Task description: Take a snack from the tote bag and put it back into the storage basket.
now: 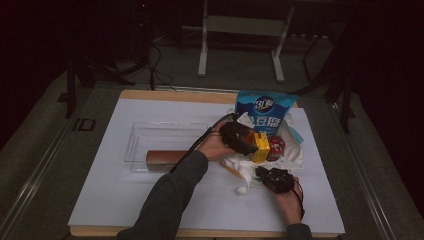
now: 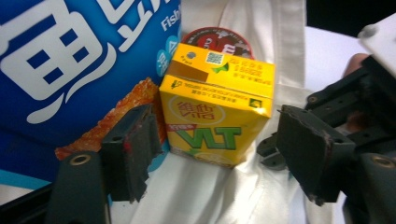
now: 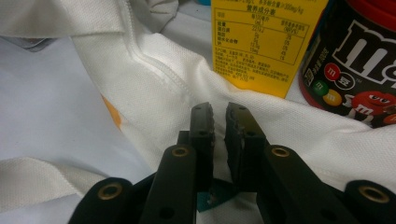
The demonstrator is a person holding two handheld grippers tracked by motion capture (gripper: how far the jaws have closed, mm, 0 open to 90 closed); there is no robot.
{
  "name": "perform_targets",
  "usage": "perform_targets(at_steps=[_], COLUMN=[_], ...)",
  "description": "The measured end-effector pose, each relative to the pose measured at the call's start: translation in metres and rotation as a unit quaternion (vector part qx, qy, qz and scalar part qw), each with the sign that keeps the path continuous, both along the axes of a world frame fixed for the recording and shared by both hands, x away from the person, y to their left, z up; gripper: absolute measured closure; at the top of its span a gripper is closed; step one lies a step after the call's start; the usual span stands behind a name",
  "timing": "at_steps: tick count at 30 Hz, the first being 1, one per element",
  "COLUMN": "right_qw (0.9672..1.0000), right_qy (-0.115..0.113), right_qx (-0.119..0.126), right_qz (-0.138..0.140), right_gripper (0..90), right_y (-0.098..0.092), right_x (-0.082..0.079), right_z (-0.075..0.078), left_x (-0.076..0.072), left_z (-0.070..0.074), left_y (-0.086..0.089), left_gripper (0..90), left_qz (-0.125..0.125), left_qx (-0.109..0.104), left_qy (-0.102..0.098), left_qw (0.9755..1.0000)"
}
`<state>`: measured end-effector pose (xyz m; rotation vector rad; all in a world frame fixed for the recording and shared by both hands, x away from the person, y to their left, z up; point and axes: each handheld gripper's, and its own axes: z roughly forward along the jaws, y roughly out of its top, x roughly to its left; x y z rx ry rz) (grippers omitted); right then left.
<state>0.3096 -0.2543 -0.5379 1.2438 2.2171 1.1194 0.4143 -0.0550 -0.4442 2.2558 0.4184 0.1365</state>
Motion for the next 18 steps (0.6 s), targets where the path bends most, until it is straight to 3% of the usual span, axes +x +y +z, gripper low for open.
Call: perform_targets(at_steps=[8,18], right_qw=[1.0,1.0], right_qy=[0.001,0.002], right_qx=[0.001,0.002], right_qz=[0.0,0.0], right_gripper=[80.8,80.7], right_y=[0.0,0.0], right_x=[0.0,0.0], right_z=[0.0,0.0], left_x=[0.003,0.01], left_z=[-0.004,-0.012], left_y=[-0.009,-0.013], left_gripper=[23.7,18.2], left_qz=[-0.006,-0.007], left_qx=[-0.002,-0.003], left_qy=[-0.006,0.002], left_qw=[1.0,1.0])
